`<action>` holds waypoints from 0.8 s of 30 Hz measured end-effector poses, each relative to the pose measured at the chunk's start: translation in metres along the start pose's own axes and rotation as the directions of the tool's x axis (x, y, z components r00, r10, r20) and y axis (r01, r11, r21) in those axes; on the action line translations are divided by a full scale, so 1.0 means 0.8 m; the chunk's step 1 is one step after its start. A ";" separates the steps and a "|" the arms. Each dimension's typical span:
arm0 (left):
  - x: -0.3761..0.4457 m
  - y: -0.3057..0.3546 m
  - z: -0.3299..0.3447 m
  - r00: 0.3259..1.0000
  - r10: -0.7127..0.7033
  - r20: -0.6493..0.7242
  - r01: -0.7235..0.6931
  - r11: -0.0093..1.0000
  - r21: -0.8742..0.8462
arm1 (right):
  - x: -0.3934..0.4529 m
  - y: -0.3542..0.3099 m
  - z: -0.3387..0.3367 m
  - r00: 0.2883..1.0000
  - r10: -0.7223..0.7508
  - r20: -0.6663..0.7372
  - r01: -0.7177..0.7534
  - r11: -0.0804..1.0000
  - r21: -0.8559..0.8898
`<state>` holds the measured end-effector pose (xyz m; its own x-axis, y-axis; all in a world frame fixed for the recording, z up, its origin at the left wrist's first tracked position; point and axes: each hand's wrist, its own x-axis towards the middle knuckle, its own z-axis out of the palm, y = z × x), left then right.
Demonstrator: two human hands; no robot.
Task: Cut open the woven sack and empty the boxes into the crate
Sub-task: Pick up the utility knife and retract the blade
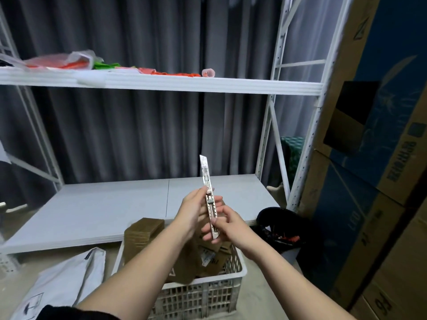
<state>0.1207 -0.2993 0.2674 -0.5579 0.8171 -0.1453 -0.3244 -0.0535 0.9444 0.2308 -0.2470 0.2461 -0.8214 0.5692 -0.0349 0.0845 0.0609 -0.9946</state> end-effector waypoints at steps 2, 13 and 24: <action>-0.005 0.007 -0.003 0.999 0.041 -0.001 -0.041 0.999 0.017 | -0.005 -0.008 0.005 0.999 -0.001 0.033 0.001 1.000 0.003; -0.060 0.031 0.006 0.993 0.099 0.065 -0.098 0.995 -0.012 | -0.025 -0.030 0.037 0.971 0.004 -0.238 0.012 0.998 0.063; -0.069 0.040 0.010 0.983 -0.002 0.184 0.030 0.988 -0.150 | -0.039 -0.037 0.049 0.930 0.079 -0.358 0.002 0.976 0.220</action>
<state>0.1474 -0.3413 0.3083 -0.4072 0.9088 -0.0906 -0.4523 -0.1145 0.8845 0.2316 -0.2987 0.2731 -0.5552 0.8282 -0.0763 -0.0429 -0.1202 -0.9918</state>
